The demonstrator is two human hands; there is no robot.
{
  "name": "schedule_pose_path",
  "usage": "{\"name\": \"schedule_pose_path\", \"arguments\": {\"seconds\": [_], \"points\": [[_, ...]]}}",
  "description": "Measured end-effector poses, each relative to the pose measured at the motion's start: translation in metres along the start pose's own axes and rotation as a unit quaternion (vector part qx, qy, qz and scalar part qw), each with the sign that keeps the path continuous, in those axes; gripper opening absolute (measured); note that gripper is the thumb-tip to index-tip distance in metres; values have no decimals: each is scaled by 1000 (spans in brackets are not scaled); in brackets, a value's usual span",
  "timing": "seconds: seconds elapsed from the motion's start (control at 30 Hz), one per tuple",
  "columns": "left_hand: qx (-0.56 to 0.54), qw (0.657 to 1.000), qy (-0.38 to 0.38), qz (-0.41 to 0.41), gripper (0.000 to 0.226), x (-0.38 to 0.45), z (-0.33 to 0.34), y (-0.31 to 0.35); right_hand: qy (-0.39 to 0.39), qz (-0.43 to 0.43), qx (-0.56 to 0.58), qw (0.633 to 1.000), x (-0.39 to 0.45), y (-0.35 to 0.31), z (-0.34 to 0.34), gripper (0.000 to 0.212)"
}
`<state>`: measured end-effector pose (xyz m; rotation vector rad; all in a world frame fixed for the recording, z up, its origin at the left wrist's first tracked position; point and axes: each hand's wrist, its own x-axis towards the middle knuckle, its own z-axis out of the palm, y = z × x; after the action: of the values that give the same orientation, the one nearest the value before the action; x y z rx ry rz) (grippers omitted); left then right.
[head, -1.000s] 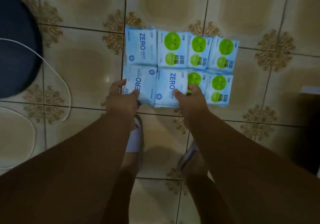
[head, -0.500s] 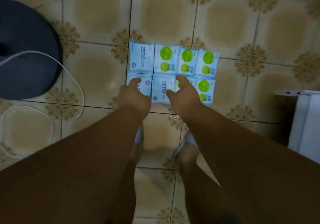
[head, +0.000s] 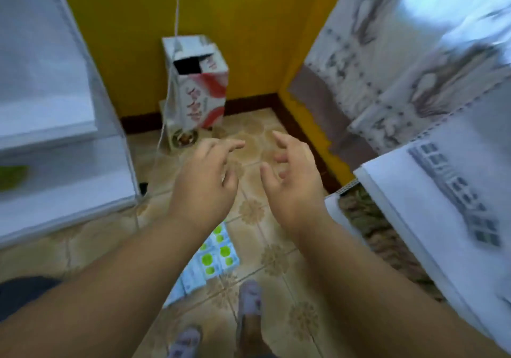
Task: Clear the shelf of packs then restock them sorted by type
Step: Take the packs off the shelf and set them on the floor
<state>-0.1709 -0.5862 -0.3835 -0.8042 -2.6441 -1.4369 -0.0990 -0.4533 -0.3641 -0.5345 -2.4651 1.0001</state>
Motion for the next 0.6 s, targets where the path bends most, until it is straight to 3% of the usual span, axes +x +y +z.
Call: {"name": "schedule_pose_path", "arguments": {"seconds": [0.13, 0.27, 0.4, 0.6], "points": [[-14, 986, -27, 163, 40, 24, -17, 125, 145, 6, -11, 989, -12, -50, -120, 46], [-62, 962, -40, 264, 39, 11, -5, 236, 253, 31, -15, 967, -50, -72, -231, 44], [-113, 939, -72, 318, 37, -19, 16, 332, 346, 52, -27, 936, -92, -70, -324, 38], [-214, 904, -120, 351, 40, -76, 71, 451, 403, 83, -59, 909, -164, -43, -438, 34]]}}
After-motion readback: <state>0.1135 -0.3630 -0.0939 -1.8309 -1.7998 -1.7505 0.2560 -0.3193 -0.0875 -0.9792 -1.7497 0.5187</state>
